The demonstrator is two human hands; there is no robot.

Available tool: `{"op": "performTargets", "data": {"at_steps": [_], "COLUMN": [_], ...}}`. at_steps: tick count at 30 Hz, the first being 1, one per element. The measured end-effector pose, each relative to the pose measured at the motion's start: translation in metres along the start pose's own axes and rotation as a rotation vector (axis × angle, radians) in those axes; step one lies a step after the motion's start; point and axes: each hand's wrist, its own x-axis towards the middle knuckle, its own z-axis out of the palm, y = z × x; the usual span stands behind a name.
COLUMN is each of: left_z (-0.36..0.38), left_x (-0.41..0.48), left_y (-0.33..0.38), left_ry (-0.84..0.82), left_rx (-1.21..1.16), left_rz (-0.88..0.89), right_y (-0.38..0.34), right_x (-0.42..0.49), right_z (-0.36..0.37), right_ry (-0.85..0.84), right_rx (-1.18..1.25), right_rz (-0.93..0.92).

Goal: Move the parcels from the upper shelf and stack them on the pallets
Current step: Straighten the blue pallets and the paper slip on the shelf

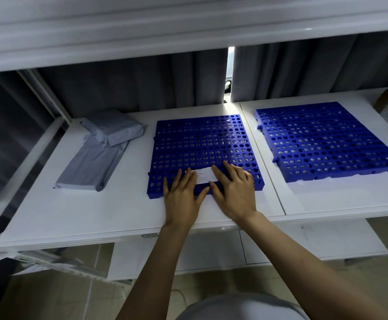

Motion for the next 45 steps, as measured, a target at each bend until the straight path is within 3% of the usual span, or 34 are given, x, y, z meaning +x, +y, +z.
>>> {"op": "performTargets", "data": {"at_steps": [5, 10, 15, 24, 32, 38, 45], "left_z": [-0.004, 0.007, 0.005, 0.003, 0.040, 0.071, 0.082], "left_x": [0.000, 0.001, 0.005, 0.019, 0.043, 0.047, 0.048], "left_y": [0.012, 0.032, 0.051, 0.196, 0.344, 0.436, 0.492], "left_ry": [0.101, 0.056, 0.033, 0.037, -0.029, -0.101, -0.145], "left_rx": [0.010, -0.008, 0.081, -0.163, -0.286, -0.280, -0.281], "left_rz": [0.093, 0.242, 0.196, 0.296, 0.429, 0.516, 0.532], "right_y": [0.006, 0.031, 0.063, 0.146, 0.323, 0.442, 0.508], "right_x": [-0.006, -0.008, -0.007, -0.006, -0.039, -0.067, -0.063], "right_z": [-0.010, -0.024, -0.036, -0.088, -0.155, -0.191, -0.194], "right_ry": [0.048, 0.029, -0.005, 0.127, 0.256, 0.023, -0.098], "right_rx": [0.102, 0.106, 0.064, 0.157, 0.060, -0.141, -0.213], "right_rz": [-0.020, -0.062, -0.121, -0.033, 0.328, 0.640, 0.656]}}
